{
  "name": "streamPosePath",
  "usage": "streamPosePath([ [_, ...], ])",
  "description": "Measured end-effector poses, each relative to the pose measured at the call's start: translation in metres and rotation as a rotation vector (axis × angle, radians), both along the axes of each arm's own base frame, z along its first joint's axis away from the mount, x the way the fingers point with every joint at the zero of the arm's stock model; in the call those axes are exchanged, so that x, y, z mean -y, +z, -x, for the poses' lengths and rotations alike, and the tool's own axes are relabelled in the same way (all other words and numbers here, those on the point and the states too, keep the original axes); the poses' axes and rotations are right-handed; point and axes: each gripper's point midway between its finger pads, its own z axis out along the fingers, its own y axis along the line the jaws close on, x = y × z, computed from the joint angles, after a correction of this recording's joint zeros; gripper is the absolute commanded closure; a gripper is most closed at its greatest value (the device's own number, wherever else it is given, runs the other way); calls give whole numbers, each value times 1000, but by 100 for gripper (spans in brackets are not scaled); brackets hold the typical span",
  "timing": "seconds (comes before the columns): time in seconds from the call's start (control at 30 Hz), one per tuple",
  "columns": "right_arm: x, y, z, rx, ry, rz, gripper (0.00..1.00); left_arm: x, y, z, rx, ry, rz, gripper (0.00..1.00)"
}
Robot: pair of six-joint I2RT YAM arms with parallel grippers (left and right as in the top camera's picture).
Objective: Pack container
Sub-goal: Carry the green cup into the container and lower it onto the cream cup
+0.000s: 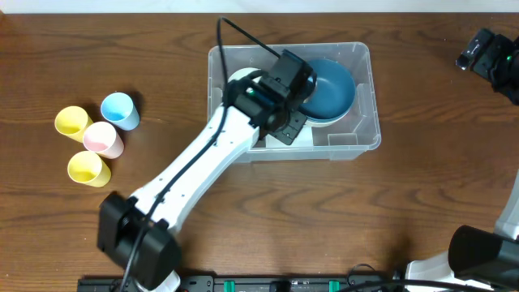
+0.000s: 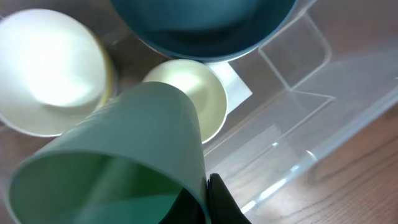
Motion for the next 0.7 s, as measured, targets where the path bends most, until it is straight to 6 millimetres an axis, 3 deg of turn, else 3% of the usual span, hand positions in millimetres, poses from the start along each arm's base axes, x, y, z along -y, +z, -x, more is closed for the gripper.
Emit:
streamPosePath([
  [0.5,0,0,0,0,0,0,1,20,1,-1,-11,-39,81,94],
  [0.7,0,0,0,0,0,0,1,18,-7,2,-28,-40,72,94],
])
